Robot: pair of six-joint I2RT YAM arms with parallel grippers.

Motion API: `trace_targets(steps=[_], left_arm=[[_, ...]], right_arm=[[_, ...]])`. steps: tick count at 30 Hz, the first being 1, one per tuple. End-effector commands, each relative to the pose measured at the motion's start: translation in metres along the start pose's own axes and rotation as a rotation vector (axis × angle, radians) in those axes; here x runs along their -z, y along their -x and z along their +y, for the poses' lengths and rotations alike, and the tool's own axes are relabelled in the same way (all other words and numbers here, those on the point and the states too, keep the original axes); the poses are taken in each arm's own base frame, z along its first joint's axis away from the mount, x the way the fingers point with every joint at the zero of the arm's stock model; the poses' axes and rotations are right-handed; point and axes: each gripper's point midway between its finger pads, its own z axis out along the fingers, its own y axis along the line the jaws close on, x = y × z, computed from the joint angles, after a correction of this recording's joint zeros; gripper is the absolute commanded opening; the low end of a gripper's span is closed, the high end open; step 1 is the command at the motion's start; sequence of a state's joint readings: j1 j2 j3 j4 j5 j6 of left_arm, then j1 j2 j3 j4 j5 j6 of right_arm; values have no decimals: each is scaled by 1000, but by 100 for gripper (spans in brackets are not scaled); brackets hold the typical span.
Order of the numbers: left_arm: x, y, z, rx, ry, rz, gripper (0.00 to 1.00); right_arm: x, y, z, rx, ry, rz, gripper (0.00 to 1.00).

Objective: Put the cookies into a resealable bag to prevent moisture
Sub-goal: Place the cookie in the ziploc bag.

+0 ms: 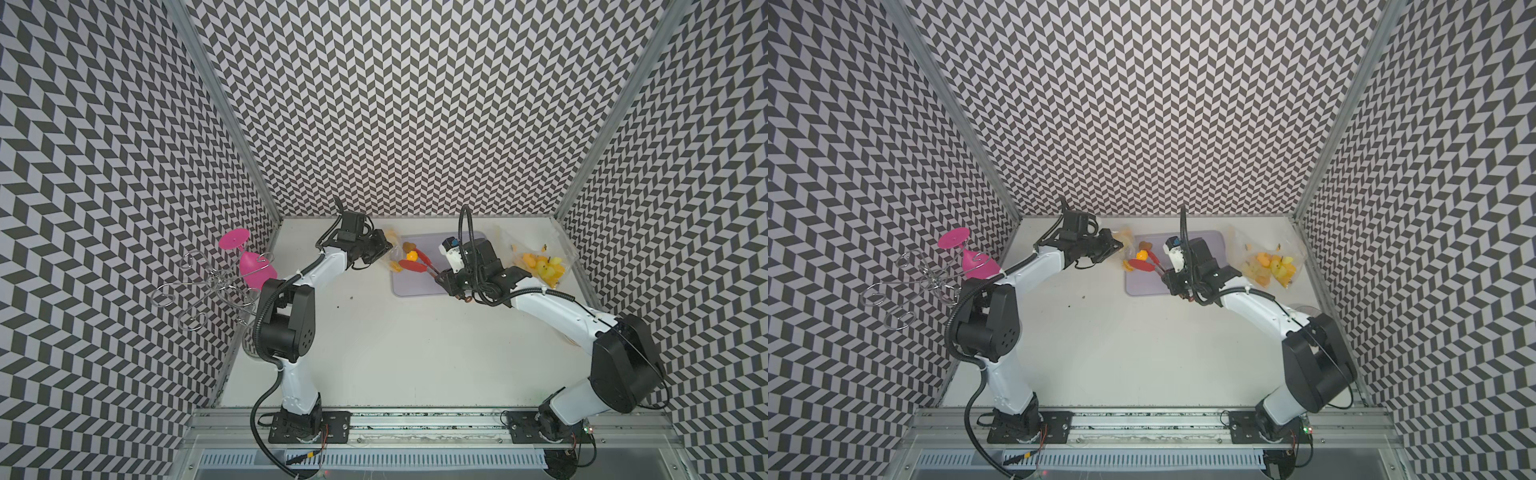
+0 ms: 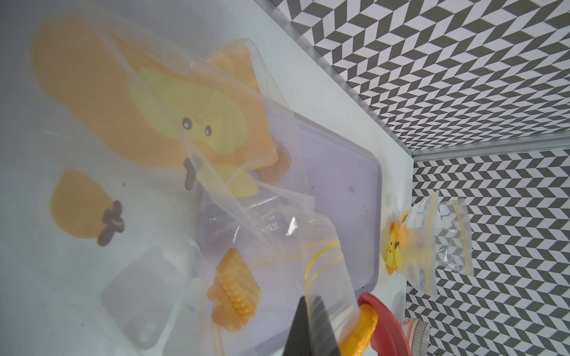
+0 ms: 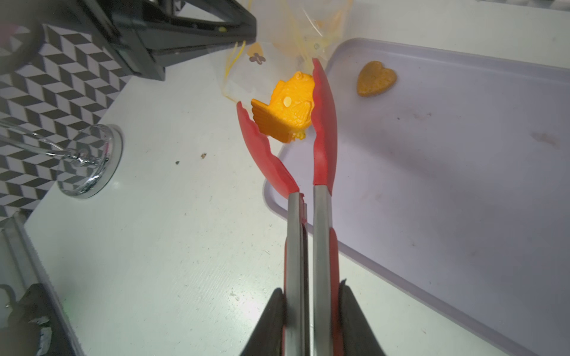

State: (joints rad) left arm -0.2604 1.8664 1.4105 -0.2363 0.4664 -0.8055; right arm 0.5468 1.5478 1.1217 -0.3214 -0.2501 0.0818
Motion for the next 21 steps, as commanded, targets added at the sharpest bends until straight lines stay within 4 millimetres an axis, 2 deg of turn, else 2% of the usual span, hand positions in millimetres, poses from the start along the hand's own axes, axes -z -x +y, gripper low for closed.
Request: trace_targets(steps=[1, 10, 15, 21], left_arm=[[2, 10, -18, -24, -46, -25, 0], [3, 8, -20, -30, -45, -21, 0], [4, 7, -19, -29, -44, -21, 0], [4, 6, -21, -8, -56, -12, 0]], right_arm=[[4, 35, 18, 70, 74, -98, 20], [-18, 45, 0, 56, -9, -82, 8], [-20, 50, -13, 42, -105, -96, 3], [-15, 51, -14, 90, -238, -132, 1]])
